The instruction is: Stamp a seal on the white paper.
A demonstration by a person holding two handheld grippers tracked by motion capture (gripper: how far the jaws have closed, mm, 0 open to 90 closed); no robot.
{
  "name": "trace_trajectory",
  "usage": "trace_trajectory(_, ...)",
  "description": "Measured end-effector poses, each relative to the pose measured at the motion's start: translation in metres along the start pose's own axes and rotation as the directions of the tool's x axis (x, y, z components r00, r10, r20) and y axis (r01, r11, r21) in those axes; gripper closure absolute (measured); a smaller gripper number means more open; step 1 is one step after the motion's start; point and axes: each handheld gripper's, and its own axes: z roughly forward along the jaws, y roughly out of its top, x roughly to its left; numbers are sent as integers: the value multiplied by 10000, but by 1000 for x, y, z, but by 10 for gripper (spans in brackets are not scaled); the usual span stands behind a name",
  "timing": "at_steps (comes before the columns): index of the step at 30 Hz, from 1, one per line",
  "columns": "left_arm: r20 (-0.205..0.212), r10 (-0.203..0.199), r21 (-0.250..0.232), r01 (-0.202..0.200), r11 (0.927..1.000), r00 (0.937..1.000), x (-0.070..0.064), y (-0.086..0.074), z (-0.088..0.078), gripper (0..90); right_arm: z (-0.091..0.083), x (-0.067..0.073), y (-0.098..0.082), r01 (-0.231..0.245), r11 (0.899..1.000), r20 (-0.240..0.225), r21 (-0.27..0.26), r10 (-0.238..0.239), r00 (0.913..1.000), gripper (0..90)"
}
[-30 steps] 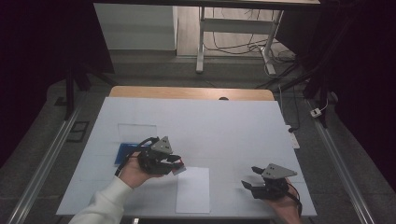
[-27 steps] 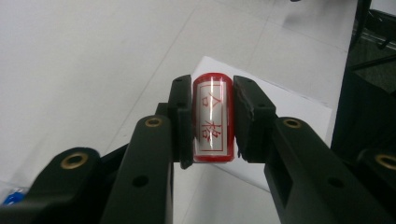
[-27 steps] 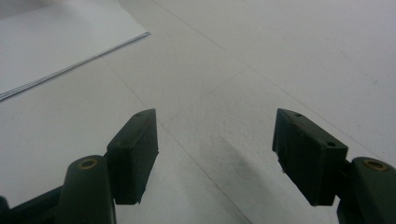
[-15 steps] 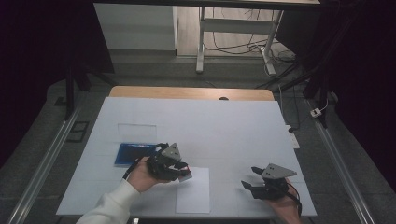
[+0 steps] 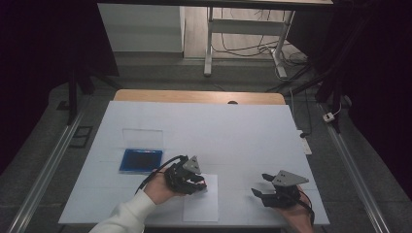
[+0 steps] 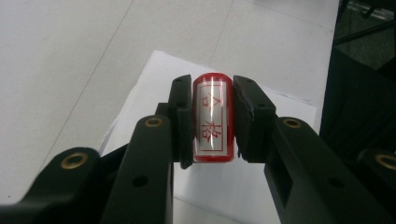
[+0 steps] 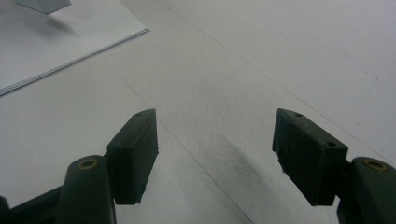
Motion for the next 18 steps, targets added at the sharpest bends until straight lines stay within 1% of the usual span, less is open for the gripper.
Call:
trace_trajectory(9, -57, 12, 191, -11, 9998, 10000, 0, -1, 7, 703, 1, 1, 0, 41, 10000, 19, 36, -41, 10000, 311)
trace_trajectory(18, -205, -6, 327, 12, 9995, 9998, 2, -2, 11, 703, 1, 1, 0, 43, 10000, 22, 61, -43, 10000, 311)
